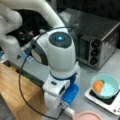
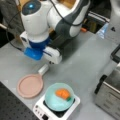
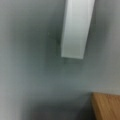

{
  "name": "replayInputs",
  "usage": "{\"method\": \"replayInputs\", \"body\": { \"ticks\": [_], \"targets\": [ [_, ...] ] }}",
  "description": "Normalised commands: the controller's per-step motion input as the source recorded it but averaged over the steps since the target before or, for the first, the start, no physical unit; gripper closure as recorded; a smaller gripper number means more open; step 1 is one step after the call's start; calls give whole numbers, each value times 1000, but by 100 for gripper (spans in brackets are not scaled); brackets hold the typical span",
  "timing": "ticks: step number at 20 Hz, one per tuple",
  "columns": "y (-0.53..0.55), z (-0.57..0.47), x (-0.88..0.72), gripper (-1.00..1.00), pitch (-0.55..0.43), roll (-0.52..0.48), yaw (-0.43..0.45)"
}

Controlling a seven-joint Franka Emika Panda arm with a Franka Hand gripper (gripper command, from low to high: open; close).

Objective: Pick up the pan. Place the pan on the table. Pick up the bowl. Place the bowl on the stove.

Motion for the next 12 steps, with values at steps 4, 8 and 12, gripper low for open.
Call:
{"method": "replayInputs", "body": {
  "ticks": [4,8,12],
  "targets": [
    [293,343,-309,-100,62,135,-180],
    [283,229,-400,-100,12,138,-210],
    [271,121,-518,-100,-37,118,-220]
  ]
}}
